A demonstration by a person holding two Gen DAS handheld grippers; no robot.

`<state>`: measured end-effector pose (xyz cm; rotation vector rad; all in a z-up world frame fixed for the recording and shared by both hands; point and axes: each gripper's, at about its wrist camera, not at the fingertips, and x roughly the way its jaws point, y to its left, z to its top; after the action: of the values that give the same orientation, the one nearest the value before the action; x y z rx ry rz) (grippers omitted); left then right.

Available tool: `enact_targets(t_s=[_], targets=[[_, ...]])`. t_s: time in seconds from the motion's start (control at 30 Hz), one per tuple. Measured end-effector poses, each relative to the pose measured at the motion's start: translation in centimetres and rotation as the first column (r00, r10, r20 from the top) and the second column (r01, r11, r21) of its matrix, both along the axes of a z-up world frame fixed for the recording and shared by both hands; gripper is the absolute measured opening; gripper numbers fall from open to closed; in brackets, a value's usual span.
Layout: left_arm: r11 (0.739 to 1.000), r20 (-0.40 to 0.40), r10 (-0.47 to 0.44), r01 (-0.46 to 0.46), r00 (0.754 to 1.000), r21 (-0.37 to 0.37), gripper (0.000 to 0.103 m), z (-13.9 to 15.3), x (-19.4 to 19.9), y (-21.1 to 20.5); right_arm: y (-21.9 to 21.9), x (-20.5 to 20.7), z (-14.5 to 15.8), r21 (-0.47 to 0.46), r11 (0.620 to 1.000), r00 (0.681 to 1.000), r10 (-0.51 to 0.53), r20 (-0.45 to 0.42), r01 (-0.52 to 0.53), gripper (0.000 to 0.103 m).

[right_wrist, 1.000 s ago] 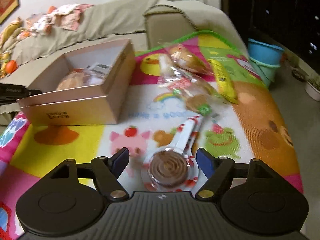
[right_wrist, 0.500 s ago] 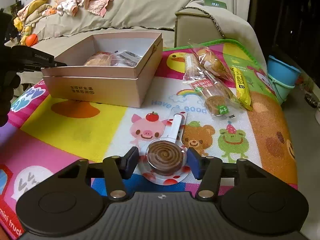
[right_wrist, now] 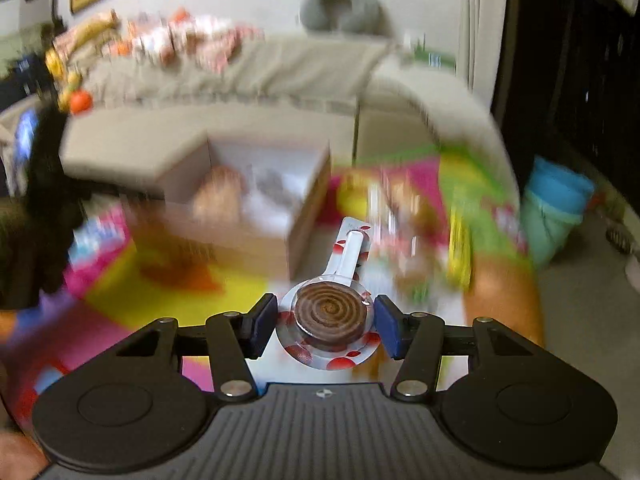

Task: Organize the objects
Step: 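Place the lollipop cookie into the box corner and open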

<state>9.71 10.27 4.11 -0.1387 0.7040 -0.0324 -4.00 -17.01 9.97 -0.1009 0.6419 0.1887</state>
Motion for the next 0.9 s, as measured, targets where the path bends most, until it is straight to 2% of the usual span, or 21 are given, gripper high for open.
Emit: enact_targets(t_s=[0.2, 0.37, 0.43, 0.47, 0.53, 0.6, 0.73, 0.9], targets=[[1.000, 0.000, -0.003, 0.003, 1.000, 0.000, 0.014, 0.0, 0.0, 0.0, 1.3, 0.7, 6.2, 0.043, 0.995, 0.978, 0.083, 0.191, -0.092, 0.053], [1.000, 0.000, -0.003, 0.003, 1.000, 0.000, 0.014, -0.1, 0.0, -0.1, 3.2, 2.8, 8.4, 0.035, 0.985, 0.944, 0.149, 0.295, -0.166, 0.053], [1.000, 0.000, -0.002, 0.002, 1.000, 0.000, 0.014, -0.1, 0.0, -0.1, 4.3, 4.4, 8.4, 0.030, 0.982, 0.937, 0.170, 0.306, -0.188, 0.053], [1.000, 0.000, -0.003, 0.003, 1.000, 0.001, 0.014, -0.1, 0.0, -0.1, 4.8, 5.4, 8.2, 0.021, 0.980, 0.934, 0.184, 0.305, -0.200, 0.054], [1.000, 0.001, -0.005, 0.005, 1.000, 0.002, 0.014, -0.1, 0.0, -0.1, 5.5, 7.0, 7.4, 0.007, 0.983, 0.941, 0.176, 0.290, -0.186, 0.066], [1.000, 0.001, -0.007, 0.007, 1.000, 0.001, 0.015, -0.1, 0.1, -0.1, 5.8, 8.0, 6.1, 0.012, 0.986, 0.956, 0.160, 0.248, -0.168, 0.067], [1.000, 0.003, -0.012, 0.012, 1.000, 0.003, 0.015, 0.0, 0.1, -0.1, 5.3, 7.4, 3.4, -0.002, 0.988, 0.971, 0.150, 0.185, -0.152, 0.075], [1.000, 0.005, -0.012, 0.012, 1.000, 0.003, 0.015, -0.1, 0.2, -0.1, 3.1, 5.7, -0.4, -0.036, 0.996, 0.994, 0.080, 0.079, -0.077, 0.078]])
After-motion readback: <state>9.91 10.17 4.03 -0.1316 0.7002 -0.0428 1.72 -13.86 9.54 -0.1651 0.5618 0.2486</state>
